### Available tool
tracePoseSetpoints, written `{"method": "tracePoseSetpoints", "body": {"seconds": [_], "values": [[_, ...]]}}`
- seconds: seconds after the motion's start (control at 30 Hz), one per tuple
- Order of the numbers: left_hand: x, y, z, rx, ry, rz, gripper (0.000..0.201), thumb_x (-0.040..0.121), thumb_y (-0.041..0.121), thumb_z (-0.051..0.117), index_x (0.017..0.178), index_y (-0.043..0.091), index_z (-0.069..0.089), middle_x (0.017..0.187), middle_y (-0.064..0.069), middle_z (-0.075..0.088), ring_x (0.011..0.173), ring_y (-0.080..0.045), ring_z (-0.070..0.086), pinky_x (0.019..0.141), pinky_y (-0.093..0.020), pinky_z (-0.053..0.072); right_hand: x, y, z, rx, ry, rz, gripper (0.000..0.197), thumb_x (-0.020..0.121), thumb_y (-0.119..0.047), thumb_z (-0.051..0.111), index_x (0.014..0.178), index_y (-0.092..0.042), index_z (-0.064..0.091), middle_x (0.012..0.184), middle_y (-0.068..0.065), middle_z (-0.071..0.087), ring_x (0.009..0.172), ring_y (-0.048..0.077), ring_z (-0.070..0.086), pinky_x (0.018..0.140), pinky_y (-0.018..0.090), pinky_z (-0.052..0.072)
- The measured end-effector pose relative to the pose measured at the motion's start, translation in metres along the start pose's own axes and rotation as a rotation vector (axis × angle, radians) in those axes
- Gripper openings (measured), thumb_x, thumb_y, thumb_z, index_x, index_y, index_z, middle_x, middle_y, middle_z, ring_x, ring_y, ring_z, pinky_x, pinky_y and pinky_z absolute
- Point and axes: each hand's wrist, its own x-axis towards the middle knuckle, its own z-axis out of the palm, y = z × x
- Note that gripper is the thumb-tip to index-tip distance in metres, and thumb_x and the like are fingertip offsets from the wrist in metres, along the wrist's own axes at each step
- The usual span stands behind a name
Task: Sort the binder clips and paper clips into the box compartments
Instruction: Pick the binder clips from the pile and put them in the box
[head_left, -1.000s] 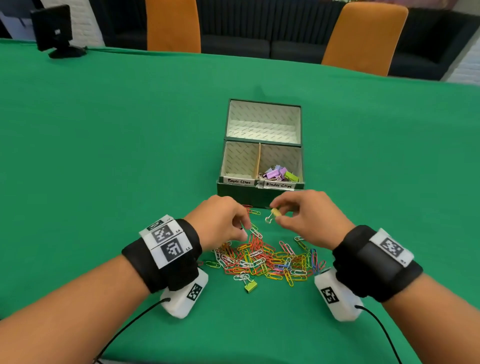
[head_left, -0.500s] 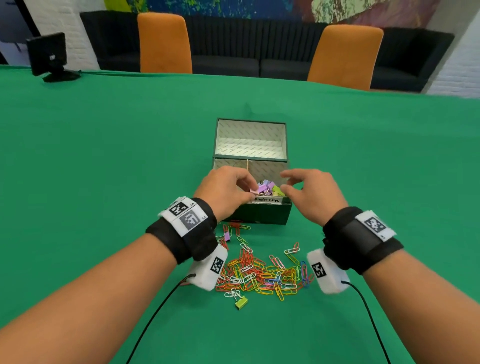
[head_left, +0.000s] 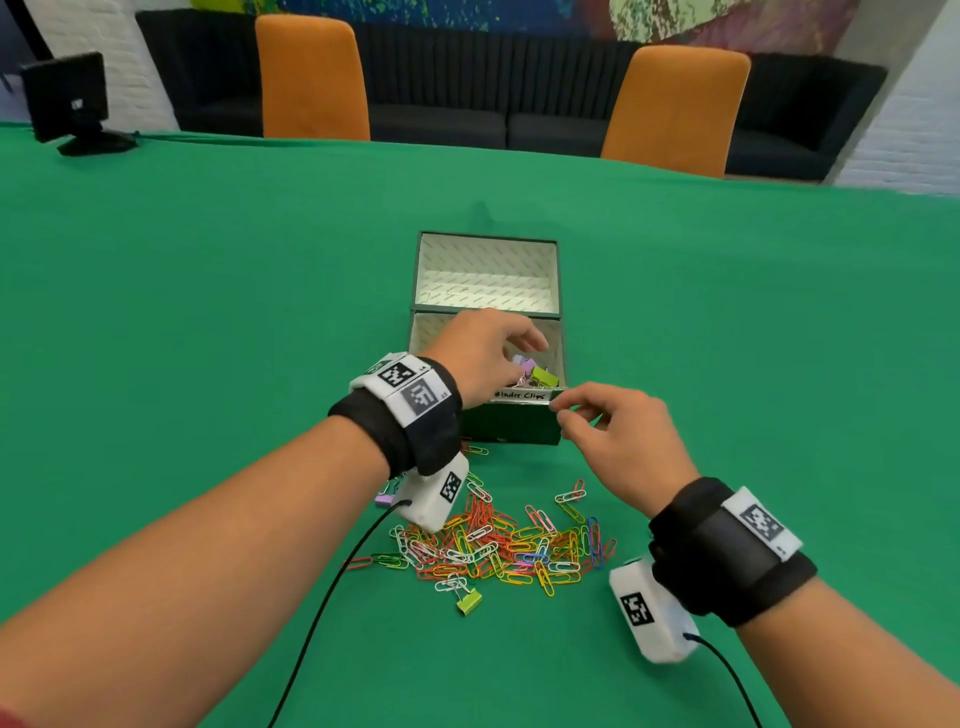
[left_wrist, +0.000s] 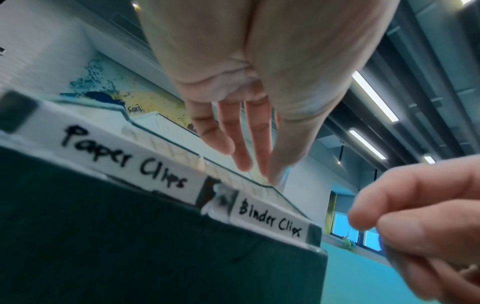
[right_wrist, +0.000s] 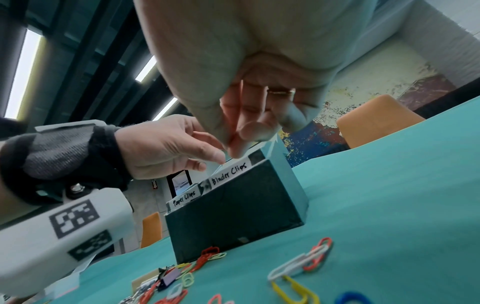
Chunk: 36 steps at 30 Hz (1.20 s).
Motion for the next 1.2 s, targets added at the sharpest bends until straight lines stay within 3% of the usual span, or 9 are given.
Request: {"method": "tracePoseSetpoints", "body": {"seconds": [0.13, 0.27, 0.37, 0.47, 0.57, 0.63, 0.77, 0.97, 1.2], "values": [[-0.024, -0.014, -0.015, -0.017, 0.045, -0.02, 0.018, 0.081, 0.013, 0.068, 0.092, 0.027, 0.07, 0.087, 0.012, 0.069, 0.068, 0.0, 0.058, 0.068, -0.021, 0.05, -0.002, -0.008, 0.01, 0.014, -0.058, -0.036, 0.011, 0.084, -0.022, 0.065, 0.085, -0.03, 0.072, 0.07, -0.009, 0.069, 0.053, 0.0, 0.052, 0.066, 0.023, 0.048], [-0.057, -0.039, -0.032, 0.047, 0.068, -0.125, 0.014, 0.081, 0.016, 0.067, 0.084, 0.029, 0.07, 0.079, 0.013, 0.066, 0.064, -0.005, 0.056, 0.068, -0.025, 0.05, -0.001, -0.022, 0.026, -0.013, -0.222, -0.073, 0.012, 0.086, -0.023, 0.063, 0.087, -0.03, 0.072, 0.069, -0.013, 0.066, 0.065, 0.0, 0.057, 0.071, 0.025, 0.05], [-0.076, -0.059, -0.042, 0.14, 0.009, -0.216, 0.01, 0.08, 0.019, 0.067, 0.083, 0.028, 0.07, 0.081, 0.012, 0.068, 0.065, 0.001, 0.055, 0.071, -0.025, 0.047, 0.003, -0.036, 0.039, -0.106, -0.348, -0.132, 0.015, 0.088, -0.027, 0.059, 0.094, -0.031, 0.072, 0.081, -0.015, 0.069, 0.077, 0.004, 0.062, 0.079, 0.027, 0.052], [-0.087, -0.075, -0.045, 0.242, -0.11, -0.307, 0.01, 0.08, 0.021, 0.068, 0.081, 0.031, 0.067, 0.084, 0.01, 0.069, 0.073, -0.007, 0.06, 0.072, -0.024, 0.046, 0.009, -0.053, 0.054, -0.221, -0.45, -0.204, 0.018, 0.089, -0.032, 0.057, 0.101, -0.033, 0.071, 0.094, -0.014, 0.071, 0.088, 0.01, 0.064, 0.084, 0.032, 0.053], [-0.091, -0.086, -0.041, 0.293, -0.187, -0.341, 0.015, 0.08, 0.027, 0.071, 0.093, 0.033, 0.068, 0.092, 0.011, 0.07, 0.082, -0.01, 0.062, 0.074, -0.024, 0.046, 0.015, -0.071, 0.07, -0.348, -0.537, -0.254, 0.023, 0.086, -0.037, 0.06, 0.107, -0.033, 0.069, 0.1, -0.01, 0.071, 0.09, 0.015, 0.064, 0.081, 0.031, 0.053], [-0.091, -0.088, -0.036, 0.338, -0.276, -0.311, 0.031, 0.08, 0.035, 0.072, 0.11, 0.033, 0.066, 0.103, 0.012, 0.068, 0.087, -0.012, 0.06, 0.077, -0.024, 0.046, 0.017, -0.079, 0.08, -0.431, -0.571, -0.272, 0.026, 0.084, -0.041, 0.062, 0.109, -0.034, 0.067, 0.102, -0.007, 0.07, 0.091, 0.018, 0.064, 0.079, 0.032, 0.053], [-0.091, -0.091, -0.028, 0.412, -0.383, -0.278, 0.043, 0.081, 0.035, 0.072, 0.122, 0.034, 0.062, 0.108, 0.007, 0.067, 0.096, -0.017, 0.06, 0.076, -0.026, 0.044, 0.02, -0.085, 0.09, -0.552, -0.564, -0.26, 0.026, 0.084, -0.044, 0.063, 0.106, -0.03, 0.067, 0.102, -0.002, 0.069, 0.091, 0.022, 0.065, 0.078, 0.034, 0.054], [-0.095, -0.09, -0.029, 0.421, -0.345, -0.311, 0.035, 0.078, 0.03, 0.071, 0.112, 0.026, 0.068, 0.092, 0.005, 0.07, 0.075, -0.016, 0.055, 0.065, -0.024, 0.042, 0.021, -0.076, 0.085, -0.629, -0.593, -0.201, 0.029, 0.079, -0.047, 0.07, 0.097, -0.024, 0.069, 0.095, 0.001, 0.069, 0.084, 0.025, 0.065, 0.072, 0.033, 0.052], [-0.102, -0.077, -0.034, 0.379, -0.278, -0.281, 0.025, 0.072, 0.028, 0.066, 0.097, 0.029, 0.07, 0.09, 0.01, 0.07, 0.08, -0.016, 0.062, 0.069, -0.024, 0.048, 0.019, -0.068, 0.074, -0.429, -0.604, -0.153, 0.011, 0.077, -0.033, 0.075, 0.076, -0.029, 0.064, 0.081, -0.007, 0.068, 0.08, 0.017, 0.064, 0.07, 0.028, 0.051]]}}
